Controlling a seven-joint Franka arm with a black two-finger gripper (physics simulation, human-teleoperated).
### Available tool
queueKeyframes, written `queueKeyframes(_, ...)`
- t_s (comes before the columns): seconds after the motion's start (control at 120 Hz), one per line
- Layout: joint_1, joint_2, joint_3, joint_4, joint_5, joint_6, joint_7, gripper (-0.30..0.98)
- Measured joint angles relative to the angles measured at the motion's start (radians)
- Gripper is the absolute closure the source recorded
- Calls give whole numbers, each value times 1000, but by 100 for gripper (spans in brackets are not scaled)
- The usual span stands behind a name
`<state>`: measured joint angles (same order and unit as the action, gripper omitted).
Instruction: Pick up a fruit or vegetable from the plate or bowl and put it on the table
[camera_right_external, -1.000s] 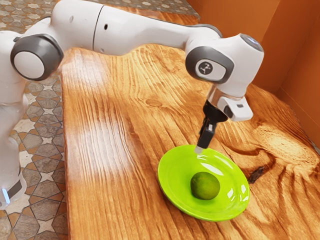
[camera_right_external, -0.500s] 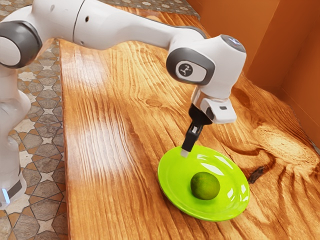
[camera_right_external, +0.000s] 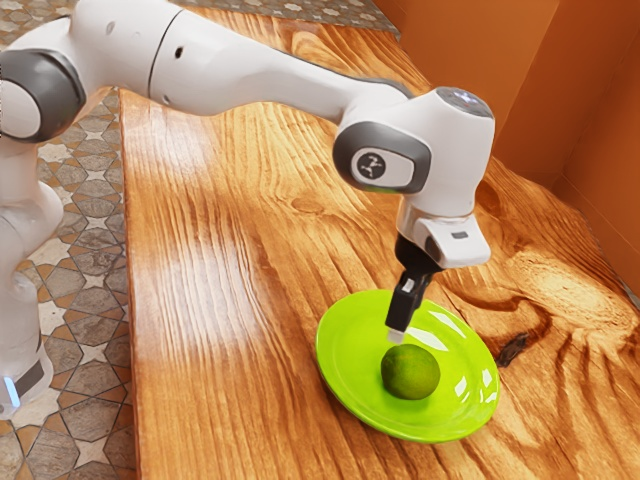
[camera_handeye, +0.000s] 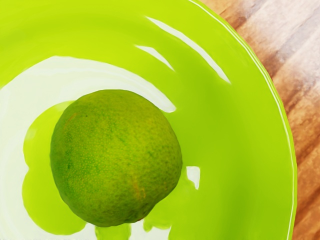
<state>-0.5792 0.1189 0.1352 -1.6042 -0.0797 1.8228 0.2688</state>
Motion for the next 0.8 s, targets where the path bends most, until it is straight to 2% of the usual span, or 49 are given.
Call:
queueKeyframes(0.242,11,1,46,-28,-1,13,7,0)
queueKeyframes(0.8,10,52,44,-22,-15,111,16,0)
